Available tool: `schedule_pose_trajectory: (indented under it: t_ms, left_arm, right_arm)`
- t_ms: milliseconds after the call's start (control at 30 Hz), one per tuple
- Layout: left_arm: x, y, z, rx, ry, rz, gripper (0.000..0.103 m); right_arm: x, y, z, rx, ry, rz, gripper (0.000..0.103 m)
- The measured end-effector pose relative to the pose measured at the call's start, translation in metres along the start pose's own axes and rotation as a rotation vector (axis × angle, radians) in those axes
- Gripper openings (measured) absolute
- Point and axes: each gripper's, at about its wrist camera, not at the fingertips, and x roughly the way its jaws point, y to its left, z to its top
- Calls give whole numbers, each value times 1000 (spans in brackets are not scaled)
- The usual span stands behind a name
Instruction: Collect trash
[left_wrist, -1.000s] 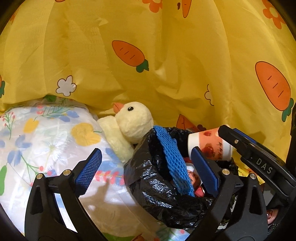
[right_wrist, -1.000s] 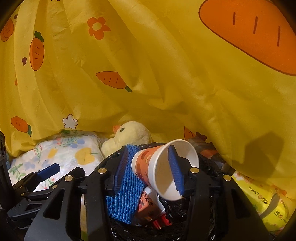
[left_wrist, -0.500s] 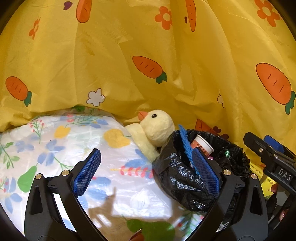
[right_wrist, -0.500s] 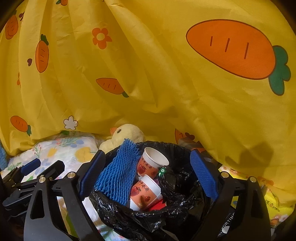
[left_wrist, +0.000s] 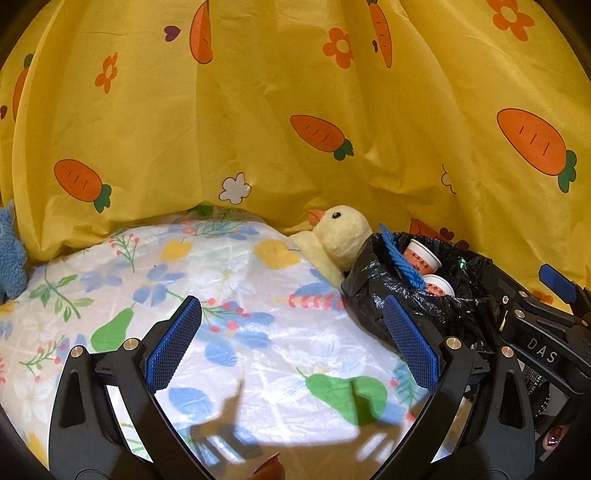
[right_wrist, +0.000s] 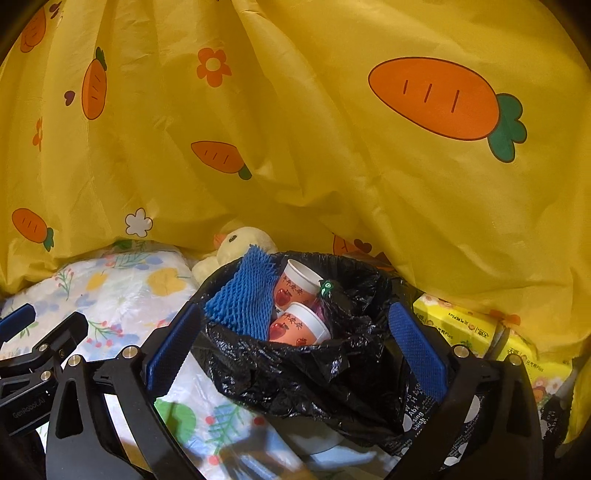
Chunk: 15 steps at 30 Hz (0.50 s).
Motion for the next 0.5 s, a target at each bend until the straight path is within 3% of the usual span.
schedule_pose_trajectory:
  t_ms: [167, 500]
  left_arm:
    - [-25, 16, -12, -21, -4, 56, 97]
    - [-70, 47, -38, -54, 2, 133, 97]
  right_arm:
    - [-25, 11, -9, -23, -18, -22, 98]
    - [-66, 31, -29, -34, -11, 38, 97]
